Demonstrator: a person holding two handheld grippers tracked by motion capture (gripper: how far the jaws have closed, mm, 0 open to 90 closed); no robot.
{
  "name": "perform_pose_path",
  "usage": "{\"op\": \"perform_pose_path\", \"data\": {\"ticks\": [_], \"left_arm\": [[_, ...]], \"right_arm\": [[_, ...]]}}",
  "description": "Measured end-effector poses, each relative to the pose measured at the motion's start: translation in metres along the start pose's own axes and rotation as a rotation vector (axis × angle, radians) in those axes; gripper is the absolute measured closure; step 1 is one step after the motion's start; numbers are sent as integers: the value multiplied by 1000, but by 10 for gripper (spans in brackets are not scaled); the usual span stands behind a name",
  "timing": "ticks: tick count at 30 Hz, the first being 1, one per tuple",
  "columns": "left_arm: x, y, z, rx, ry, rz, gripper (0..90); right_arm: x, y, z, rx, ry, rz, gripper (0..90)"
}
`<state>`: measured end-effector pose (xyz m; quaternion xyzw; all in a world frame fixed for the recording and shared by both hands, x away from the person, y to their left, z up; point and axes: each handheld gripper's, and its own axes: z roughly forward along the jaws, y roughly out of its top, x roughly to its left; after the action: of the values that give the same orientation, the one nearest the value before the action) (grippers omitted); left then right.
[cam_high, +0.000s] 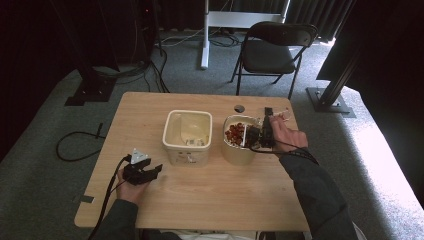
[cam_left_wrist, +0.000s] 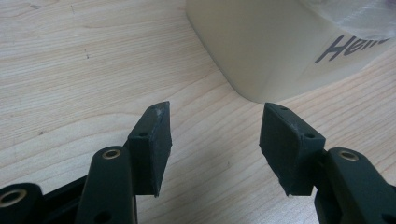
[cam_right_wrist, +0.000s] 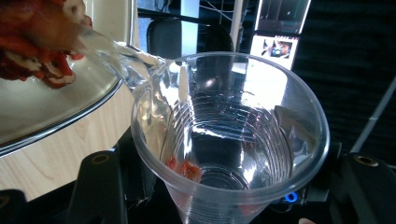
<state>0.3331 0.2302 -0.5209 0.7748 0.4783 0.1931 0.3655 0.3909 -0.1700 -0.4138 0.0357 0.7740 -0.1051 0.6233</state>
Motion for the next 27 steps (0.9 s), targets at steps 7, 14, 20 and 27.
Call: {"op": "perform_pose_path", "data": {"ticks": [7, 14, 20, 27], "left_arm": [[0, 0, -1, -1, 3, 1, 444], [-1, 0, -1, 0, 6, 0, 444], [0, 0, 1, 4, 5, 0, 444], [1, -1, 1, 5, 6, -4, 444]], "right_arm": [[1, 3, -1, -4, -36, -45, 362], [1, 5, -7, -30, -49, -63, 362], [0, 6, -8, -43, -45, -64, 360], [0, 5, -8, -38, -50, -79, 359]]}}
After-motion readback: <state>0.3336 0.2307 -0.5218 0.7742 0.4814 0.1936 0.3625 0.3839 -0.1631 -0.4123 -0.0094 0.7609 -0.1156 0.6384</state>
